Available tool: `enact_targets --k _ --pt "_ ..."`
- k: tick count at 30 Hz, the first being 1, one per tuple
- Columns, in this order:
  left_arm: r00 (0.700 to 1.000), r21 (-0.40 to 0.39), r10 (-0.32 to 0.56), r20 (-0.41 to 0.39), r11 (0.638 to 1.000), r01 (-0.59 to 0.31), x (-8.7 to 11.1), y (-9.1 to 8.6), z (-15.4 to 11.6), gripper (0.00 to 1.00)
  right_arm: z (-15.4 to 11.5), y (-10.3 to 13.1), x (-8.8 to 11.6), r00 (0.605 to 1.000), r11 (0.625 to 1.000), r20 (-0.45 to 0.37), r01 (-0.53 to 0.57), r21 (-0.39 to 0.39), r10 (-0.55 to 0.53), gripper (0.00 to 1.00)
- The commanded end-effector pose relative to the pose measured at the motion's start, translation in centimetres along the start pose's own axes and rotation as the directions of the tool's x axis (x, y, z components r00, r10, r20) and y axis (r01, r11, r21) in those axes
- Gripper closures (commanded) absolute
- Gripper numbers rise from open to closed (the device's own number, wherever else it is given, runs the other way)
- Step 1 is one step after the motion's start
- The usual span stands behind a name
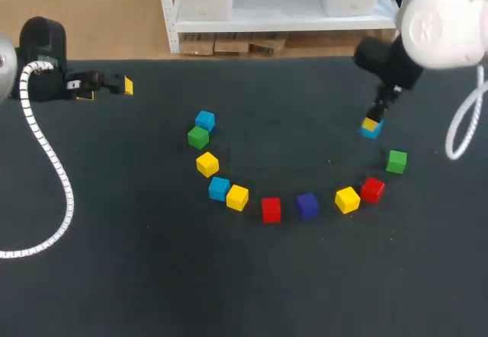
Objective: Place the blue cubes, place green cubes on the blue cubes, place the yellow cubes on the green cubes, then place the red cubes on the yellow cubes, and place purple cube on the red cubes.
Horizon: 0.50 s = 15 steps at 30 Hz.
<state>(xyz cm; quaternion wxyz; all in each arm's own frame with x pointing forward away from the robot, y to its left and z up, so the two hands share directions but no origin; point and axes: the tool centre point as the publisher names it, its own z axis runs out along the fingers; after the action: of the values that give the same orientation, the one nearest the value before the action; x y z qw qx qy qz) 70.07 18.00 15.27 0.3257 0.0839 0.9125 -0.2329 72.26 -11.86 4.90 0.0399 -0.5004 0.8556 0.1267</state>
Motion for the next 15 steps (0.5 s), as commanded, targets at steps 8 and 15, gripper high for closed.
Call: enact_targets --k 8,15 --pt "1.000 0.015 0.003 0.006 1.000 -0.003 0.1 0.3 0.0 0.00 0.5 4.6 -6.7 0.913 0.910 -0.015 0.406 -0.078 -0.409 1.00" --pt "1.000 0.015 0.003 0.006 1.000 -0.003 0.1 0.3 0.0 0.00 3.5 5.9 -9.1 0.866 0.864 -0.044 0.492 -0.107 -0.498 1.00"
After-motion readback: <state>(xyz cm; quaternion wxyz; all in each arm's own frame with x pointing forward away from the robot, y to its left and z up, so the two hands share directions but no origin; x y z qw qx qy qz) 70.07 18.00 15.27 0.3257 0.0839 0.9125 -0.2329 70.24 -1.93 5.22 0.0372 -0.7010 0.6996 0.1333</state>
